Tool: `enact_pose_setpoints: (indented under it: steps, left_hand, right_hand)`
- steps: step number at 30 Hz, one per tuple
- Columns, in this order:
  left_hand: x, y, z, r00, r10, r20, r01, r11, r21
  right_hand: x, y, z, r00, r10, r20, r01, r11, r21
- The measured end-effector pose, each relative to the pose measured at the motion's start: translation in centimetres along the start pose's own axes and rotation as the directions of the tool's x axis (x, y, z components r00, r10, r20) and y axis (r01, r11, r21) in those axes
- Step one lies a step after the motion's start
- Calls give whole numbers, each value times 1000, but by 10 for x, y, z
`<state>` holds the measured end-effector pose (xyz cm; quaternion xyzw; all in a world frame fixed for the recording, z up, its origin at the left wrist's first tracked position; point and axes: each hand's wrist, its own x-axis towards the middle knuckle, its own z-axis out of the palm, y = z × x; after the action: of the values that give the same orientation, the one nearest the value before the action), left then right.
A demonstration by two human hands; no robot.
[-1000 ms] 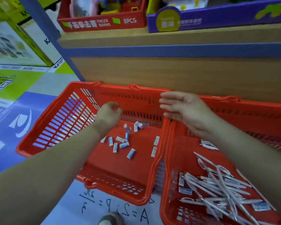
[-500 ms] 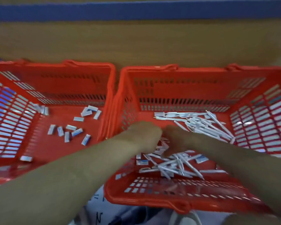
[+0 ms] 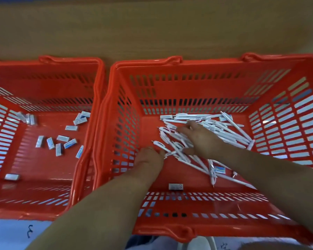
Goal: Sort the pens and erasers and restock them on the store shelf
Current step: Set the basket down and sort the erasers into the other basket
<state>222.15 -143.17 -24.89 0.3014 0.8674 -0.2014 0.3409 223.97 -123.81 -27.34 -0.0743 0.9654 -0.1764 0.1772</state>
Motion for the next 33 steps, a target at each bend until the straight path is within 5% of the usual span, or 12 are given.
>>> enact_pose_setpoints:
  steps: [7,9,14,20,23,28,33]
  left_hand:
    - [2,-1,0,996,-52,-67,45,994,-103]
    - [2,-1,1,994,-73,-81,63,991,-120]
    - [0,-1,-22,977,-57,-204,11,975,-220]
    - [-13,11,-37,964,128,-232,-231,833,-502]
    - [-20,5,-45,963,104,-248,-244,731,-638]
    - [-30,-9,-89,941,42,-336,-203,864,-460]
    - [-46,-21,-105,957,135,-256,-256,809,-529]
  right_hand:
    - [-10,21,-14,953,222,-208,-227,974,-2]
    - [-15,23,-16,945,166,-281,-171,985,6]
    - [-26,20,-13,996,29,88,-21,995,-94]
    - [-27,18,-11,994,89,65,-74,975,-211]
    - [-26,15,-10,987,117,113,-88,969,-231]
    - [-24,11,-8,988,140,63,-106,919,-380]
    - [-20,1,-7,999,33,22,-19,895,-446]
